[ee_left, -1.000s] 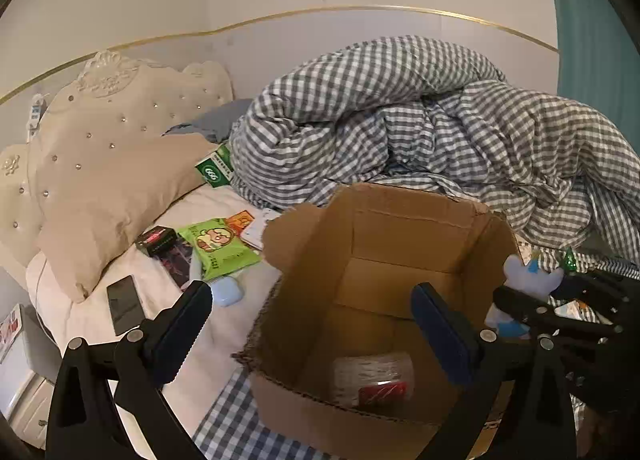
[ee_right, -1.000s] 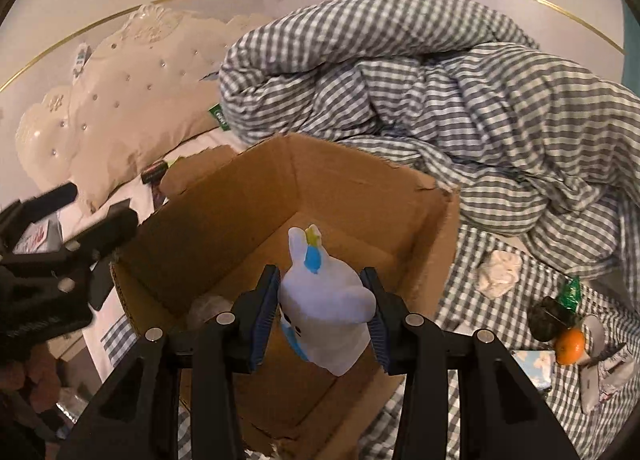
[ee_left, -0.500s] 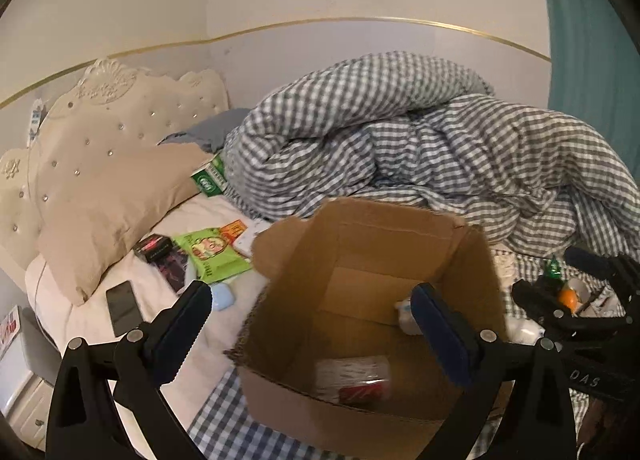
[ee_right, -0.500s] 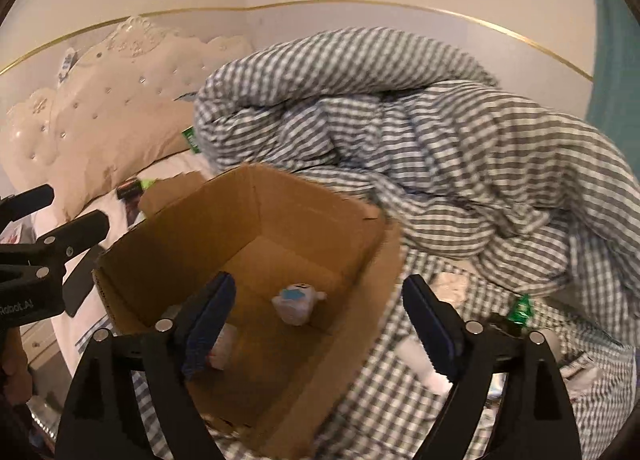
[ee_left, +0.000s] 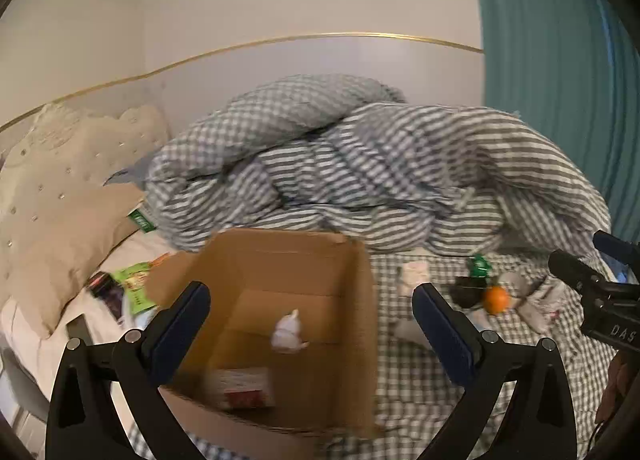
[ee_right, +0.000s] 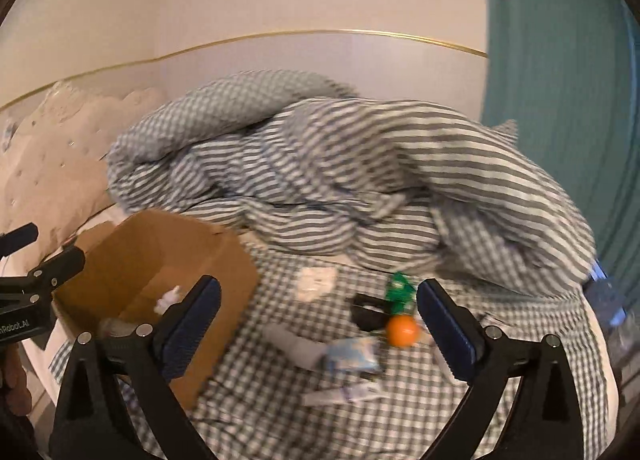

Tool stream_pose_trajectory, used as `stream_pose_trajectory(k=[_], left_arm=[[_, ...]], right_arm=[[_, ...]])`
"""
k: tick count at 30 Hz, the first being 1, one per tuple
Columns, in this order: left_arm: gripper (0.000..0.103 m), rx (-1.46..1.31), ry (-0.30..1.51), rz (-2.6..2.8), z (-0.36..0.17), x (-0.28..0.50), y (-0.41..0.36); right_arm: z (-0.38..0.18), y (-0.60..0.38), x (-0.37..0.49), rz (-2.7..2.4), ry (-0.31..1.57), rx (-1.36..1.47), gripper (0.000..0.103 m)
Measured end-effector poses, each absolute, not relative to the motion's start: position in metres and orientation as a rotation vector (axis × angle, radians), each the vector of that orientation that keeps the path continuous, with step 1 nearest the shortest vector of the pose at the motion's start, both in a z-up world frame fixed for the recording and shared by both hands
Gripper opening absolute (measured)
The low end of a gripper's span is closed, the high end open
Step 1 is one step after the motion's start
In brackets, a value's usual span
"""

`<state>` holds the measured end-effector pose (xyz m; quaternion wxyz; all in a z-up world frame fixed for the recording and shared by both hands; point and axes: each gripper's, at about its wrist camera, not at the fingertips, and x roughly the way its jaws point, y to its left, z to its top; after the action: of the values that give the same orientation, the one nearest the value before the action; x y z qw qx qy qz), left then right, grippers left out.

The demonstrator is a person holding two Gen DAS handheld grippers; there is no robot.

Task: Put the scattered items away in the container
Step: 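Move both grippers away from the box back over the scattered items, then grasp the white toothpaste tube with the left gripper while the right grasps the floral tissue pack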

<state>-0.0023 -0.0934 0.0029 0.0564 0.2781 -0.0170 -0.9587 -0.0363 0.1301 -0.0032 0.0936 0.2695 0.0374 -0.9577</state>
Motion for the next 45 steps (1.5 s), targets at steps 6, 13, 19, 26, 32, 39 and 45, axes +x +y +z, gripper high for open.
stream_pose_trajectory(k=[6,13,19,26,32,39,45], left_arm=[[0.103,0.877,-0.072,-2.968,0.0,-0.013,-0.039],[0.103,0.951,-0.111,-3.011,-0.018,-0.028,0.016],[0.103,1.075,-0.116,-3.025,-0.049,-0.048,0.044],[0.103,1.244,-0.144,-2.997,-0.104,-0.071,0.065],[0.103,1.369,-0.192,-2.995,-0.144,-0.083,0.078],[0.1,1.511,-0.325,-2.992,-0.191,-0.099,0.096],[0.092,1.617,-0.352,-2.989,-0.219,-0.11,0.105]], right_arm=[[-0.009,0.186,-0.031,-2.893,0.115,0.847,0.103],[-0.022,0.243,-0.027,-2.952,0.092,0.892,0.103],[-0.044,0.273,-0.037,-2.964,0.051,0.961,0.103],[-0.079,0.295,-0.06,-2.948,0.014,1.061,0.103],[-0.109,0.304,-0.078,-2.931,-0.008,1.139,0.103],[-0.145,0.31,-0.099,-2.902,-0.031,1.237,0.103],[-0.163,0.314,-0.113,-2.895,-0.054,1.284,0.103]])
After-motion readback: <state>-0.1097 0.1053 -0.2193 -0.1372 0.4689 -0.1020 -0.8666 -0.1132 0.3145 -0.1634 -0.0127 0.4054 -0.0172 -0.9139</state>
